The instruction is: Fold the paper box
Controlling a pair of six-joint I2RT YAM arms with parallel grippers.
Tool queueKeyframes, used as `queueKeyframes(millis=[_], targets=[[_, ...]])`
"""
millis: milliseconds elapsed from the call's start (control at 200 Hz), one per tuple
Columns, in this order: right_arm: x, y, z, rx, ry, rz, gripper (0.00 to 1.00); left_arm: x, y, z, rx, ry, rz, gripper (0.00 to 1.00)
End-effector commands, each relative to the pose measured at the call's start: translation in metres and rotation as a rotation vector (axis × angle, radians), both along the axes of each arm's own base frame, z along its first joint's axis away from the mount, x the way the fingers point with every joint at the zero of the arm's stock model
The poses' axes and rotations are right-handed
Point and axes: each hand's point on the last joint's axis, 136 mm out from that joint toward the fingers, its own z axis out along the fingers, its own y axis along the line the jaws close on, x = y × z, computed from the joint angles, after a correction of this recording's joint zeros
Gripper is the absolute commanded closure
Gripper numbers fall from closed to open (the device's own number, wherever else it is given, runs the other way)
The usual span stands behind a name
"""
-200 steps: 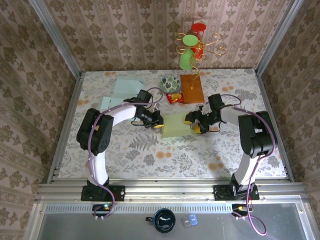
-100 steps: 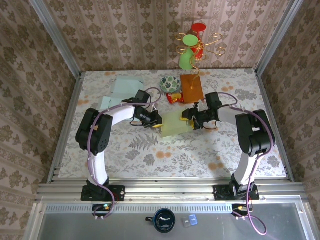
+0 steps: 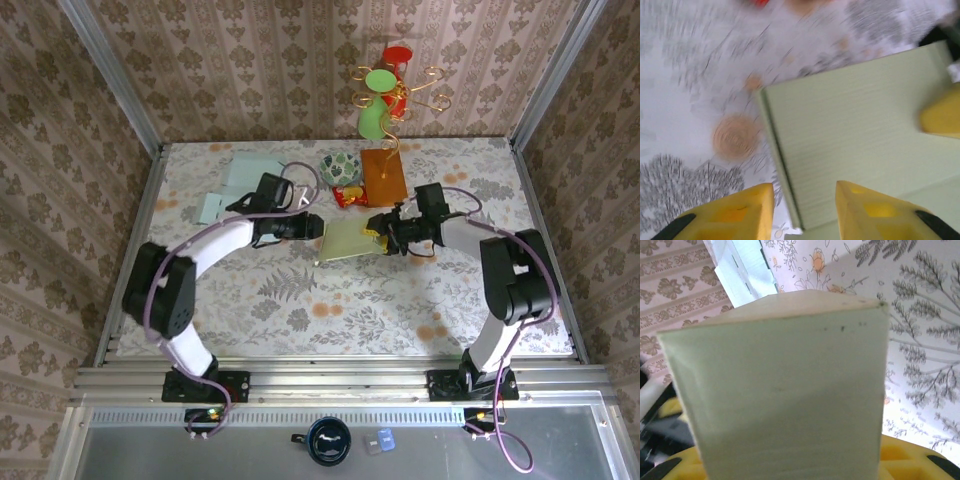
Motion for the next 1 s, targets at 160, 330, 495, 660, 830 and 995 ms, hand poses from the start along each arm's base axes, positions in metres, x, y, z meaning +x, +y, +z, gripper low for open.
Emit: queueKeyframes(millis=[160,330,495,660,830,995], targets=[[-0.024,-0.014,0.015,0.045,0.231,-0.194,0.66,-0.038,-0.020,0.067,-0.023,-0.576,-0.366,0.52],[-0.037,-0.021,0.019,0.087,0.357,-0.310,0.68,-0.070,-0.017,0.071,-0.025,-0.731,-0.510,0.41],[-0.056,-0.027,0.013,0.119,0.518,-0.410,0.69,-0.095,-0.015,0.074,-0.010,-0.783,-0.647,0.37],[-0.070,-0.029,0.003,0.152,0.652,-0.472,0.70,-0.113,-0.013,0.055,0.089,-0.783,-0.789,0.30],[-0.081,-0.034,0.005,0.166,0.712,-0.516,0.72,-0.112,-0.013,0.036,0.194,-0.809,-0.859,0.30],[-0.094,-0.041,-0.003,0.171,0.771,-0.550,0.72,-0.107,-0.016,0.026,0.248,-0.833,-0.909,0.28]])
